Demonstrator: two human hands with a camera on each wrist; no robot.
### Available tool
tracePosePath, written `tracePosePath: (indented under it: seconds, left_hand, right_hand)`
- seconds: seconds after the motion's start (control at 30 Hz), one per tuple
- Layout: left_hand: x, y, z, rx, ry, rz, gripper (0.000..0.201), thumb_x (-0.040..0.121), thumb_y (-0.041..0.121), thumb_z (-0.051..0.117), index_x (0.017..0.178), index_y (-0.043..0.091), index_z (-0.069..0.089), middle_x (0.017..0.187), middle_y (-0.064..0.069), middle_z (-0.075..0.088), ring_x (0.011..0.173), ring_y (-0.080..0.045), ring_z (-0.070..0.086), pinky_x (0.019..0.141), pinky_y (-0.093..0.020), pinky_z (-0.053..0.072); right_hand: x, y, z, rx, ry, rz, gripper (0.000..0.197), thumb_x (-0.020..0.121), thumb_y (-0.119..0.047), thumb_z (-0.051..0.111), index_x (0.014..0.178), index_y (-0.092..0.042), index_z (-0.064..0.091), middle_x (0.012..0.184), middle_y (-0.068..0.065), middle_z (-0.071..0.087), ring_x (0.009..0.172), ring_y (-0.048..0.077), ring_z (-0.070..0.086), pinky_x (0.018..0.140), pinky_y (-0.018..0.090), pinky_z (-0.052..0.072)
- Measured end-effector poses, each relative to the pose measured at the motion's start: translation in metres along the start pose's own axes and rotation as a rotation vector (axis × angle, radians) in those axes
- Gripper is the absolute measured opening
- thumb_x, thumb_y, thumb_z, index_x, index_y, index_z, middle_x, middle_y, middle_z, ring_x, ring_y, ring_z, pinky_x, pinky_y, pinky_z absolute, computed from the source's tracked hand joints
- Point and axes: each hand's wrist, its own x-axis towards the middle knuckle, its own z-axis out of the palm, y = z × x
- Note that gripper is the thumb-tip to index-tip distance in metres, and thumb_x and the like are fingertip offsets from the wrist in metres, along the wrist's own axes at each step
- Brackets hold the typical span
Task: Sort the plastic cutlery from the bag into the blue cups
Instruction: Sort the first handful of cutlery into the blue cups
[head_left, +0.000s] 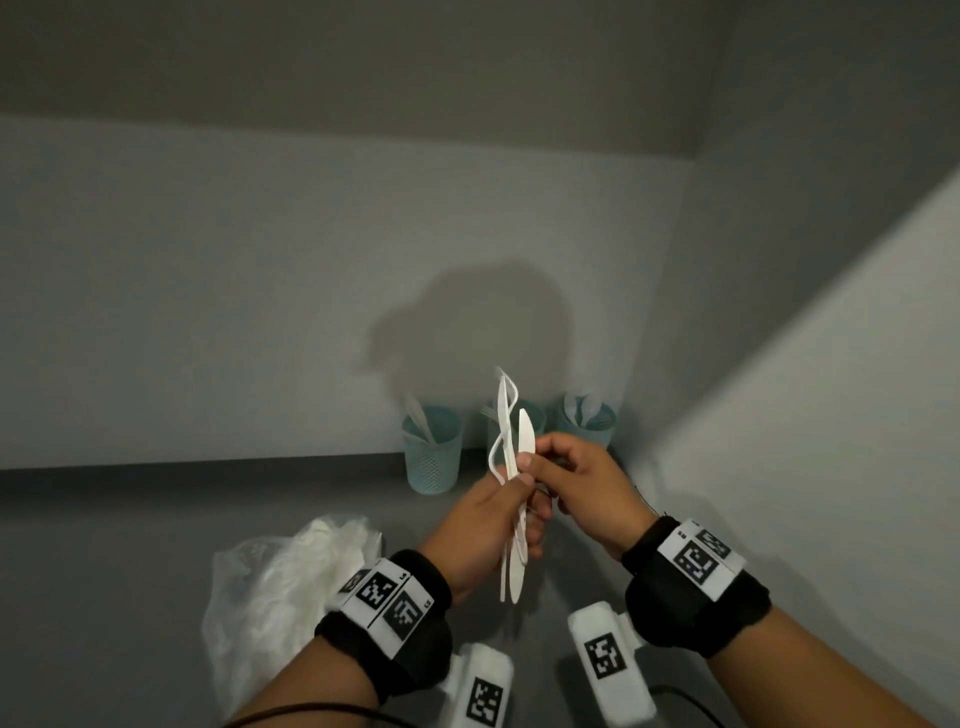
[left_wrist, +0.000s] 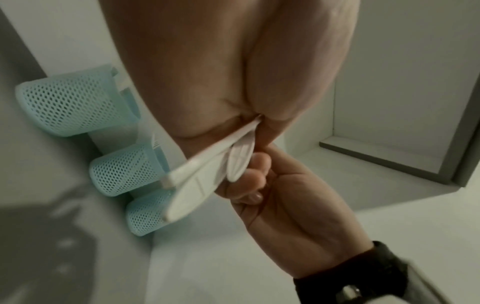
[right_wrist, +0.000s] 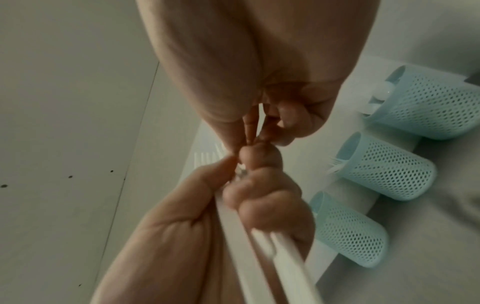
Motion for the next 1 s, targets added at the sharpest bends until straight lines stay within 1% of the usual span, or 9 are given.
tracePosePath:
  seconds: [0.13,0.33,0.4,0.53,0.63,0.73,0.87,0.93,1.0]
  left_hand:
    - [0.001,0.002,0.0,-0.076,-0.01,0.005,0.027,0.102,0.019,0.036,0.119,0.003,0.05,0.076,-0.01,0.061,0.056,-0.016,0.061,0.059,-0.033,0.059]
    - [0.004,-0.003,-0.018,-0.04,0.07,-0.041,0.029,0.101,0.019,0.04,0.11,0.002,0.062,0.091,-0.011,0.069,0.074,-0.023,0.068,0.079,-0.043,0.057]
    - [0.006,-0.006,-0.026,-0.046,0.129,-0.067,0.027,0.101,0.018,0.041,0.111,0.002,0.061,0.093,-0.014,0.067,0.071,-0.021,0.068,0.074,-0.039,0.058]
    - [0.012,-0.012,-0.051,-0.146,0.307,-0.088,0.025,0.1,0.017,0.043,0.115,0.0,0.054,0.084,-0.014,0.065,0.062,-0.018,0.064,0.061,-0.033,0.058]
    - [0.015,-0.014,-0.077,-0.156,0.419,-0.096,0.02,0.098,0.013,0.045,0.11,0.0,0.056,0.073,-0.01,0.061,0.054,-0.014,0.056,0.05,-0.025,0.053]
    - [0.013,-0.016,-0.101,-0.09,0.431,-0.091,0.022,0.097,0.013,0.047,0.11,0.001,0.059,0.068,-0.005,0.057,0.048,-0.011,0.045,0.045,-0.022,0.04]
    - [0.014,-0.018,-0.127,-0.131,0.384,-0.08,0.023,0.098,0.013,0.045,0.112,0.002,0.059,0.063,-0.002,0.052,0.047,-0.009,0.036,0.042,-0.021,0.028]
    - [0.016,-0.018,-0.133,-0.163,0.371,-0.081,0.023,0.097,0.012,0.045,0.112,0.001,0.059,0.061,-0.001,0.05,0.046,-0.009,0.033,0.041,-0.02,0.025]
    - [0.019,-0.018,-0.136,-0.178,0.367,-0.076,0.023,0.098,0.012,0.044,0.111,0.0,0.06,0.059,-0.001,0.05,0.045,-0.008,0.032,0.04,-0.019,0.024]
  right_hand:
    - [0.0,0.001,0.006,0.046,0.08,-0.033,0.022,0.092,-0.011,0.055,0.095,0.011,0.057,0.066,0.022,0.053,0.035,0.008,0.042,0.041,0.02,0.04]
    - [0.016,-0.002,0.005,0.114,0.2,-0.033,0.017,0.098,-0.017,0.043,0.102,-0.001,0.048,0.079,0.01,0.068,0.041,0.007,0.049,0.039,0.018,0.04]
    - [0.031,-0.001,0.004,0.108,0.22,-0.001,0.014,0.099,-0.02,0.042,0.104,-0.007,0.044,0.081,0.007,0.069,0.042,0.007,0.053,0.038,0.017,0.04]
    - [0.073,-0.003,0.018,0.182,0.139,0.045,0.015,0.094,-0.004,0.051,0.108,-0.002,0.049,0.081,0.009,0.065,0.043,0.004,0.057,0.045,0.018,0.054]
    - [0.119,-0.009,0.031,0.192,0.215,0.019,0.007,0.093,0.0,0.049,0.097,-0.005,0.052,0.082,0.012,0.063,0.05,0.014,0.059,0.047,0.022,0.056]
    - [0.17,0.001,0.052,0.048,0.231,0.049,0.009,0.092,0.003,0.046,0.094,-0.004,0.051,0.089,0.016,0.063,0.051,0.021,0.053,0.047,0.025,0.052]
    - [0.214,0.039,0.082,-0.177,0.168,0.134,0.026,0.089,0.005,0.045,0.069,-0.01,0.042,0.094,0.018,0.06,0.053,0.023,0.053,0.04,0.023,0.048]
    - [0.229,0.06,0.087,-0.367,0.137,0.151,0.029,0.085,-0.004,0.057,0.064,-0.014,0.041,0.092,0.019,0.061,0.07,0.035,0.066,0.06,0.035,0.059]
    - [0.234,0.072,0.09,-0.502,0.029,0.203,0.011,0.08,-0.012,0.065,0.077,-0.011,0.055,0.095,0.017,0.065,0.09,0.038,0.068,0.081,0.046,0.057]
